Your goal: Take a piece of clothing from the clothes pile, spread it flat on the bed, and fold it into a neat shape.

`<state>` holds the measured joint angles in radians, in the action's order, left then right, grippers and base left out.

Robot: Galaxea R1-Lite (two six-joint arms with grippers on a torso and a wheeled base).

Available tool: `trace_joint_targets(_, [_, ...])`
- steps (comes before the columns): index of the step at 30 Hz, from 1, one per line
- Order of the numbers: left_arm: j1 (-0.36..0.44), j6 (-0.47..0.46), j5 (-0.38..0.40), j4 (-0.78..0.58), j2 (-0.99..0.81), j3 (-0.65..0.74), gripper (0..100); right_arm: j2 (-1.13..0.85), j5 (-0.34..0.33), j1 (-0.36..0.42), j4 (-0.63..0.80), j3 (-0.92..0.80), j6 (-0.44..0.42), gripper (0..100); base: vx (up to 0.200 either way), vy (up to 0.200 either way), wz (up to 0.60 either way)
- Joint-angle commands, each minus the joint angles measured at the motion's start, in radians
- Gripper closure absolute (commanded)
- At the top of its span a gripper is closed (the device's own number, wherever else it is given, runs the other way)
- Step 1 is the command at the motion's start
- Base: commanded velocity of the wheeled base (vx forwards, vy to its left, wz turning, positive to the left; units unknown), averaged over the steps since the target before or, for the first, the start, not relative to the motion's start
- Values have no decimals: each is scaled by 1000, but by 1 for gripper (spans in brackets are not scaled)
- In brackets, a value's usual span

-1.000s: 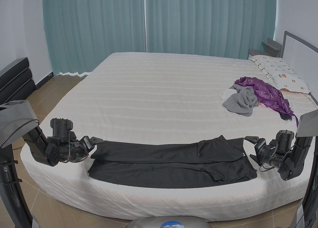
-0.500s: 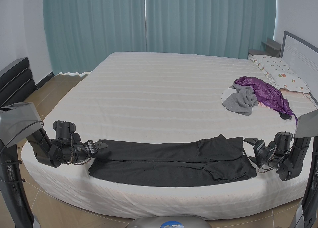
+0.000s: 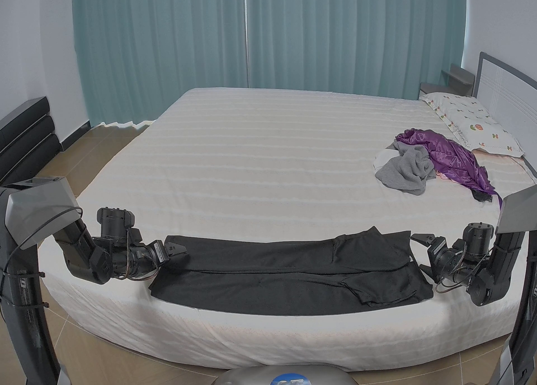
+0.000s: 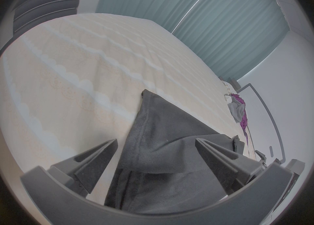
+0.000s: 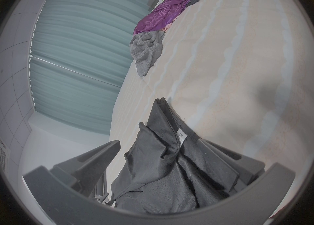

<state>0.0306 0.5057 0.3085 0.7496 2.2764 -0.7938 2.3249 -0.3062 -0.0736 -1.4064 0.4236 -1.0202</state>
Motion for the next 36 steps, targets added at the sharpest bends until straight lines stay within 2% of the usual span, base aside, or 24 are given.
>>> trace_joint_targets(1, [9,0,-17,1,23,-10,0,1,-1,0,0,-2,0,0,0,0,0])
trace_joint_targets(31, [29,-15,-28,1,58,-15,0,-2,-13,0,0,-2,-1,0,0,0,0])
trace_joint_targets(32, [29,-15,-28,1,58,-13,100,-2,-13,0,0,-2,-1,0,0,0,0])
trace_joint_targets(36, [29,-15,-28,1,58,-13,100,-2,-13,0,0,-2,-1,0,0,0,0])
